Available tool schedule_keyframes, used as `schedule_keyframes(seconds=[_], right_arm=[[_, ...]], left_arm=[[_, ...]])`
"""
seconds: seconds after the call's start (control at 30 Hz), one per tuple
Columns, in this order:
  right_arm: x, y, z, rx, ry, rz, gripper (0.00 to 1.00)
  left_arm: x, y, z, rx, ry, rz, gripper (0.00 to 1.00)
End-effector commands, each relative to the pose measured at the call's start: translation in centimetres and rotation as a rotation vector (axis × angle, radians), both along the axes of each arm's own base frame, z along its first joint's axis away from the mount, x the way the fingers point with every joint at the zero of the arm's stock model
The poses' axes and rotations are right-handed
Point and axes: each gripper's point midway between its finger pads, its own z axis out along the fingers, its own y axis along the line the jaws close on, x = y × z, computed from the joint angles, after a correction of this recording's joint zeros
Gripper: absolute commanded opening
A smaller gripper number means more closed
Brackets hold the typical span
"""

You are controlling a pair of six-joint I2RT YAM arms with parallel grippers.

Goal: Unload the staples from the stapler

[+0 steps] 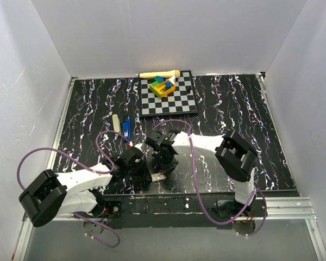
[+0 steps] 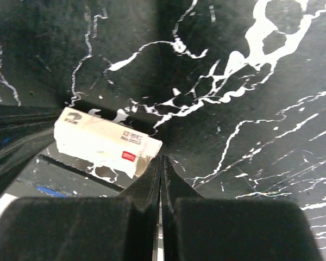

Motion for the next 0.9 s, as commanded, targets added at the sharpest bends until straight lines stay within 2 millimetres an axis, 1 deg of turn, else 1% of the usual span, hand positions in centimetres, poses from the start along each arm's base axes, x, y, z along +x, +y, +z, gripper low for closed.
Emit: schedule_keyframes(seconds=[0.0, 0.27, 0.4, 0.57, 0.67, 0.7, 0.83, 0.87], right_arm=[[-0.8, 2.9, 1.3, 0.108, 0.045, 0.035, 0.01], [-1.2, 3.8, 1.2, 0.135, 0.084, 0.046, 0.01], [-1.0, 3.6, 1.3, 0.128, 0.075, 0.044, 0.01], [0.5, 1.9, 1.5, 0.059, -0.010, 0.009, 0.01], [1.5, 0.4, 1.7, 0.027, -0.058, -0.025, 0.01], [2.3, -0.3, 1.7, 0.011, -0.087, -0.050, 0.02], [4.1, -2.3, 2.7, 0.013, -0.146, -0.116, 0.09], [4.6, -2.8, 3.0, 0.009, -0.168, -0.126, 0.10]], left_arm=[[0.7, -0.4, 0.8, -0.004, -0.033, 0.004, 0.00], [0.8, -0.7, 0.9, -0.008, -0.037, -0.005, 0.00], [1.0, -0.9, 1.1, -0.010, -0.046, -0.004, 0.00], [1.3, -0.9, 1.6, -0.009, -0.062, -0.005, 0.00], [1.5, -0.7, 2.0, 0.005, -0.077, -0.007, 0.00], [1.7, -0.7, 2.3, 0.008, -0.085, -0.004, 0.00], [2.2, -0.2, 3.5, 0.032, -0.121, 0.004, 0.01], [2.3, -0.2, 3.9, 0.033, -0.127, 0.000, 0.05]])
